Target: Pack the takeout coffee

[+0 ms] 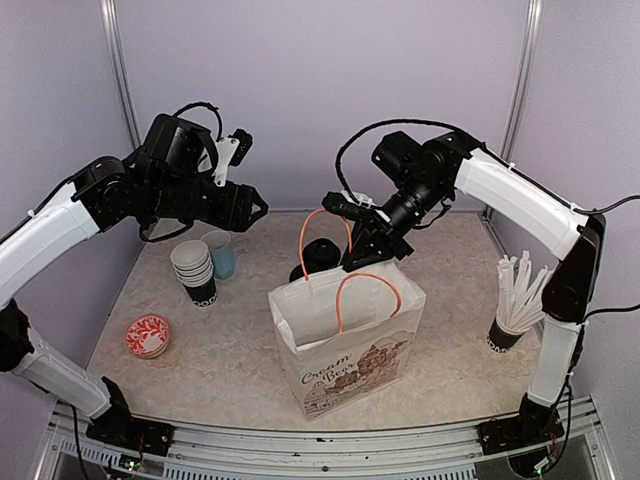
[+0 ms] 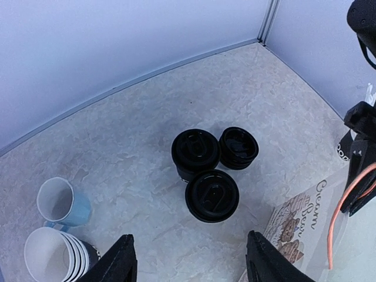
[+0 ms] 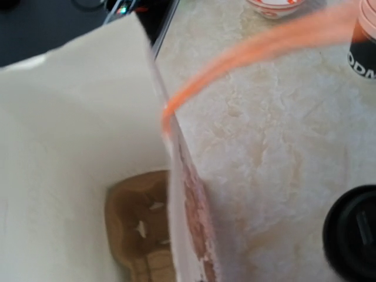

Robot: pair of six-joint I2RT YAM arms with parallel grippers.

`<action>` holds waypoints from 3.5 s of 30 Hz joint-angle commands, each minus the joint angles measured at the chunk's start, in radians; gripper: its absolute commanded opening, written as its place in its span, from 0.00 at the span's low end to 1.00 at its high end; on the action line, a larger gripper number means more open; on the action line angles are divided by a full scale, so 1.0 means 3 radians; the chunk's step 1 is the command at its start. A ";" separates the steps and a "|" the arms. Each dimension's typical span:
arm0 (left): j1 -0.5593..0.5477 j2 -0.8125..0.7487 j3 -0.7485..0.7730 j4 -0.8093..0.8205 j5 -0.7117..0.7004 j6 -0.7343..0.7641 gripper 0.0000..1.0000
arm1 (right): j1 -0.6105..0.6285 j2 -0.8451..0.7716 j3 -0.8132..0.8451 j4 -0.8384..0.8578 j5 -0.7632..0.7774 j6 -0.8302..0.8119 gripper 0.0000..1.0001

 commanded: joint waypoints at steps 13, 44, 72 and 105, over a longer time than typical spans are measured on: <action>0.0078 0.0669 -0.0093 -0.0074 0.0277 0.0384 0.60 | -0.0339 -0.0670 -0.0638 -0.0213 0.0347 -0.0192 0.00; -0.0144 0.2196 0.0944 -0.0459 0.0077 0.0878 0.79 | -0.0755 -0.0799 -0.0986 -0.0213 0.0411 -0.0230 0.00; -0.0176 0.2057 0.1060 -0.0810 0.0036 0.0690 0.63 | -0.0755 -0.0778 -0.1009 -0.0211 0.0302 -0.0176 0.00; 0.0354 0.2675 0.1815 -0.0934 0.0204 0.0420 0.80 | -0.0704 -0.0702 -0.1073 -0.0170 0.0132 -0.0167 0.00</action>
